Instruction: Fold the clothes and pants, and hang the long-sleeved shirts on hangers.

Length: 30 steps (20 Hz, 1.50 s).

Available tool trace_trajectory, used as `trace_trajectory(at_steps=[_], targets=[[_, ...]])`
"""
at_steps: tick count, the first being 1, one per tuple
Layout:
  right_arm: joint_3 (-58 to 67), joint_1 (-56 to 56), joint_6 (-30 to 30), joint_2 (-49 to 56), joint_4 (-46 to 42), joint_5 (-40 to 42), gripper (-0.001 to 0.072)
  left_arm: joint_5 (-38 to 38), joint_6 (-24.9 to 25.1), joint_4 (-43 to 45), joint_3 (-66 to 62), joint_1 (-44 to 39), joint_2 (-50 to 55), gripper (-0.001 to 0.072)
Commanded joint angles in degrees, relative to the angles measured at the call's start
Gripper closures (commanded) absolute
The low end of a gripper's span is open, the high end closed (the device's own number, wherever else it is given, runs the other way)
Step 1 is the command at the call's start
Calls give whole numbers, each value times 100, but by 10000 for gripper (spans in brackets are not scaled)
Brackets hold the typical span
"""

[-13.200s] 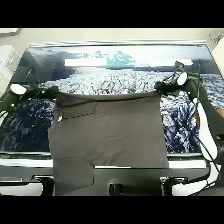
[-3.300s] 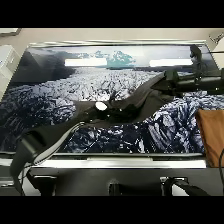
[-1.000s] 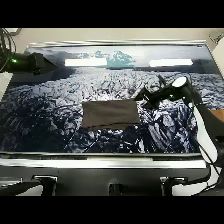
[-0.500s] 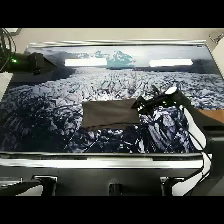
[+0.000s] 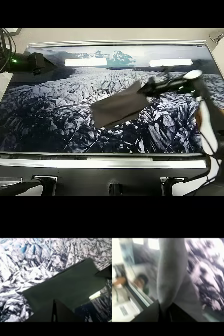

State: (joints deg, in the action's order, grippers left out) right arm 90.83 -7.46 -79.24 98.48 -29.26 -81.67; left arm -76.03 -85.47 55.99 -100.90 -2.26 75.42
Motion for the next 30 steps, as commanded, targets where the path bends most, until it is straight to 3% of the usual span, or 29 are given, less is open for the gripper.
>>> trace_trajectory(at_steps=[1,6,11,17,20,24,26,30], targets=[[702,-925,-632,-507,-20,-205,666,0,22,2,-2,4,4,680],[839,-2837,-1193,-1034,-693,-131,666,0,17,2,-2,4,4,680],[839,-4395,-1366,-1222,-894,72,666,-2,11,0,-2,4,2,680],[839,-5329,-1687,-1296,-896,404,667,-4,-7,0,-2,4,2,679],[839,-5528,-2234,-1296,-1095,413,666,-4,-9,-2,-2,4,2,679],[837,-5591,-2673,-1349,-2057,111,665,-4,-68,-2,-2,4,2,679],[835,-5591,-3042,-1495,-3077,28,665,-4,-68,-2,-2,4,0,680],[691,-5591,-3067,-1622,-4433,-841,661,0,-68,-2,-2,4,2,679]])
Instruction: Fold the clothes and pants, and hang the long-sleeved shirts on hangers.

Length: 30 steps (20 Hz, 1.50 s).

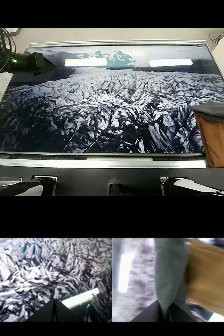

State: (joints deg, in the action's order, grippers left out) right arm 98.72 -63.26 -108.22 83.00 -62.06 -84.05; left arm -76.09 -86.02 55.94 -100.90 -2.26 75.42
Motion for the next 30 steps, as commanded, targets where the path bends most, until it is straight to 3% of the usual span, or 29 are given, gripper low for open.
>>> trace_trajectory(at_steps=[1,10,22,23,25,26,30], targets=[[-295,-11,-144,-103,-1355,-715,661,4,-11,2,-2,4,2,680],[-3095,-17,-35,-776,-2437,170,661,2,-15,0,-2,4,-2,679],[-3268,-17,111,-798,-3025,17,660,2,-59,-2,-2,4,-2,680],[-3268,-17,109,-798,-3027,24,620,2,-57,0,-2,4,-2,679],[-3263,-15,168,-800,-3038,17,199,2,-57,0,-2,4,-2,679],[-3226,-13,297,-800,-3032,31,55,2,-57,0,-2,4,0,680],[-2258,-11,435,-800,-2479,2,27,4,-57,0,-2,4,0,679]])
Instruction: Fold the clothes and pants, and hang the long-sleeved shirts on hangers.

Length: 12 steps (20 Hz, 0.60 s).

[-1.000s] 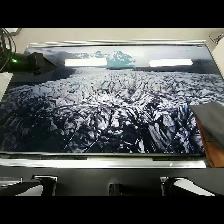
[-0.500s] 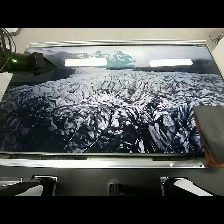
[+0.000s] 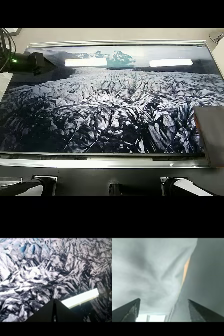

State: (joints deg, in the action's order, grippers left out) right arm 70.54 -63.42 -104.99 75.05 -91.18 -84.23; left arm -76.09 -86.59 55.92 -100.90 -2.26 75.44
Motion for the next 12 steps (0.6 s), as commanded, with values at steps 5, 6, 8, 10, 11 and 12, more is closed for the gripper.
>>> trace_trajectory(at_steps=[5,6,8,10,11,12], targets=[[1746,444,468,-42,1784,168,20,114,11,9,-2,4,33,677],[1746,555,501,-61,1790,129,23,111,98,9,-2,11,50,677],[1746,695,498,-63,1794,9,23,109,219,13,-2,28,68,677],[1746,680,496,-63,1853,35,24,109,219,11,-2,46,70,676],[1746,678,496,-63,1847,35,24,109,219,9,-2,46,70,677],[1746,678,496,-63,1856,35,24,109,216,7,-2,44,70,677]])
